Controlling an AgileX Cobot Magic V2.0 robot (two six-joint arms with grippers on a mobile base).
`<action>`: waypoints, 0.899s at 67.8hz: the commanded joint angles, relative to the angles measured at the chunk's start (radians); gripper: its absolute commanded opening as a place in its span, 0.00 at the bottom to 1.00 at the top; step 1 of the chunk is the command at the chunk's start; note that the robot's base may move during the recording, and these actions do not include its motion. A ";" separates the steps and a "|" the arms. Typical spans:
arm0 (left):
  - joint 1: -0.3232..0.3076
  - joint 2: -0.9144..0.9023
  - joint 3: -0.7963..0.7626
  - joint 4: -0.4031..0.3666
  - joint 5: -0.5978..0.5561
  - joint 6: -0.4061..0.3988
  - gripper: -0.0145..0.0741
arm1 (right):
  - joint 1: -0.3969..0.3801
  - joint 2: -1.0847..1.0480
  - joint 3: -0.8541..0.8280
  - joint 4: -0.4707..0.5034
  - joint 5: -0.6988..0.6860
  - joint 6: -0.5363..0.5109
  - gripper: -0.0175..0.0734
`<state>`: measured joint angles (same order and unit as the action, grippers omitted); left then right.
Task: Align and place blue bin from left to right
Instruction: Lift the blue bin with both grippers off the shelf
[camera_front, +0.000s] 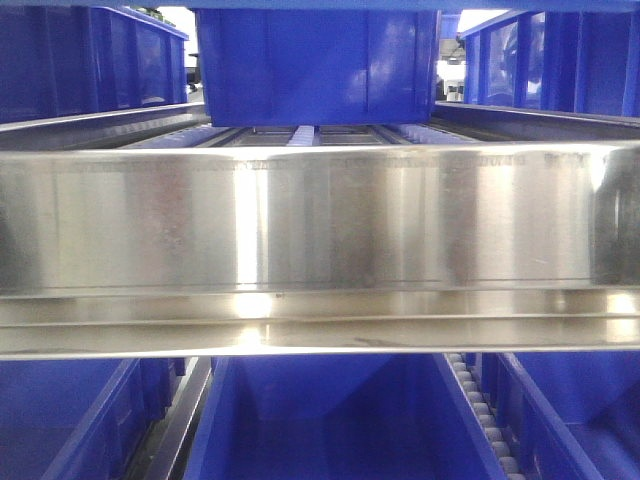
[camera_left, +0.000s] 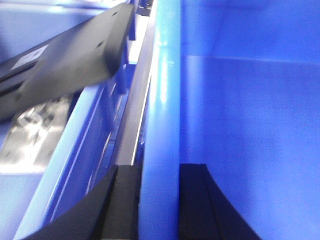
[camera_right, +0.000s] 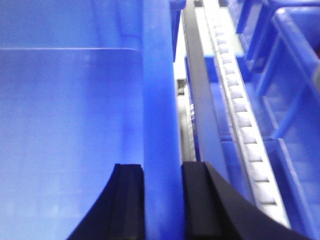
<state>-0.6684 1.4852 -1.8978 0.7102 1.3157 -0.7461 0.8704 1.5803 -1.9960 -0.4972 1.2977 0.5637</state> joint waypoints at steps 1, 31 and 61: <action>-0.080 -0.056 0.063 -0.019 -0.095 -0.079 0.04 | 0.056 -0.054 0.026 0.017 -0.128 0.029 0.01; -0.278 -0.300 0.396 0.078 -0.095 -0.256 0.04 | 0.234 -0.327 0.442 -0.150 -0.214 0.222 0.01; -0.334 -0.316 0.448 0.138 -0.095 -0.284 0.04 | 0.259 -0.367 0.505 -0.176 -0.214 0.259 0.01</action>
<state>-0.9806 1.1733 -1.4421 0.8397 1.3137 -1.0261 1.1109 1.2201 -1.4835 -0.6623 1.2464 0.8275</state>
